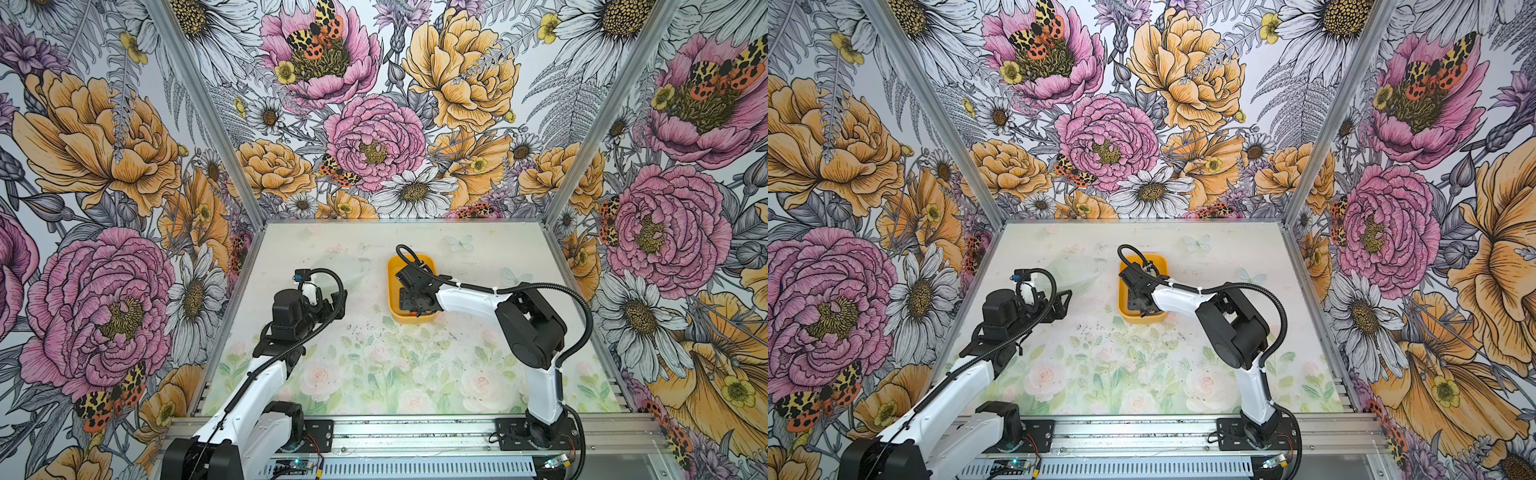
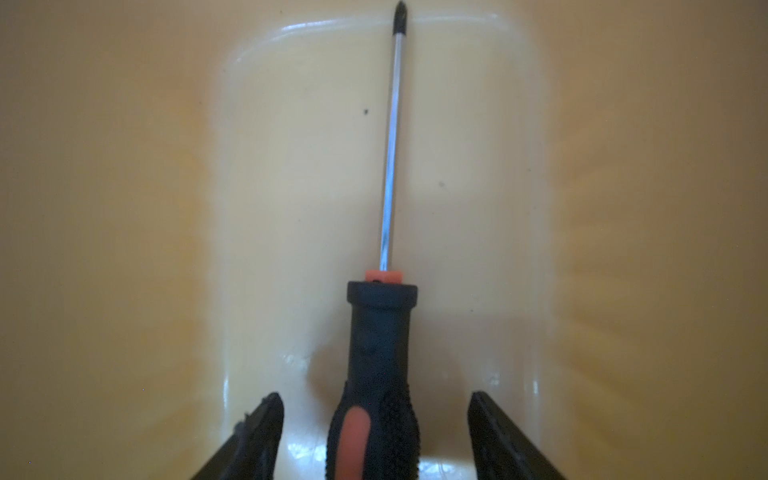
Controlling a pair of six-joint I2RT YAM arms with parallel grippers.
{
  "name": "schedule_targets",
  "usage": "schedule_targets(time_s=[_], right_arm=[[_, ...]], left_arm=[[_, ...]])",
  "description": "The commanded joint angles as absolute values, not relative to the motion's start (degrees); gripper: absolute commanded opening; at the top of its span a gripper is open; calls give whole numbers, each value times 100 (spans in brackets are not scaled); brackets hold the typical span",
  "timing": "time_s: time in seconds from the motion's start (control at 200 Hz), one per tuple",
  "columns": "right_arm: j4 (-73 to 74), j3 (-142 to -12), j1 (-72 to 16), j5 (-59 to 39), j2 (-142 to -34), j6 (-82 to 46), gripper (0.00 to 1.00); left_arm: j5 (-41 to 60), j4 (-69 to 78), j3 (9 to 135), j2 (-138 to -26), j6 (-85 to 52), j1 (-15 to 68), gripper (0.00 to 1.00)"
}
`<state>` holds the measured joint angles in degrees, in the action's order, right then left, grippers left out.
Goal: Put the screwdriver in the bin
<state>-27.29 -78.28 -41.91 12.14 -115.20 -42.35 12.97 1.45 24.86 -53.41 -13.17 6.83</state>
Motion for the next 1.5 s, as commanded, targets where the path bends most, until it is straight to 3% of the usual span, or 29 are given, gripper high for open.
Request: schedule_targets(time_s=[0.0, 0.175, 0.41, 0.646, 0.791, 1.026, 1.497], right_arm=[[-2977, -8040, -4148, 1192, -11091, -3953, 75], [-3333, -8065, -4165, 1297, -10505, -2511, 77], [-3089, -7107, -3827, 2351, -9211, -1021, 78], [-829, -4970, -2440, 1880, -7382, -270, 78], [215, -3962, -1378, 1716, -6776, 110, 80], [1726, -3058, -382, 1399, -7075, 128, 82], [5542, -1990, -114, 1260, -8835, -415, 81]], left_arm=[[1374, 155, 2558, -5383, -1283, 612, 99], [1366, 168, 2583, -5418, -1285, 598, 99], [1225, 213, 2654, -5502, -1274, 572, 99], [683, 780, 2620, -5397, -884, 561, 99], [302, 1288, 2577, -5463, -403, 528, 99], [-45, 2183, 2414, -5967, -135, 233, 99], [444, 4464, 2041, -7618, -232, -504, 99]])
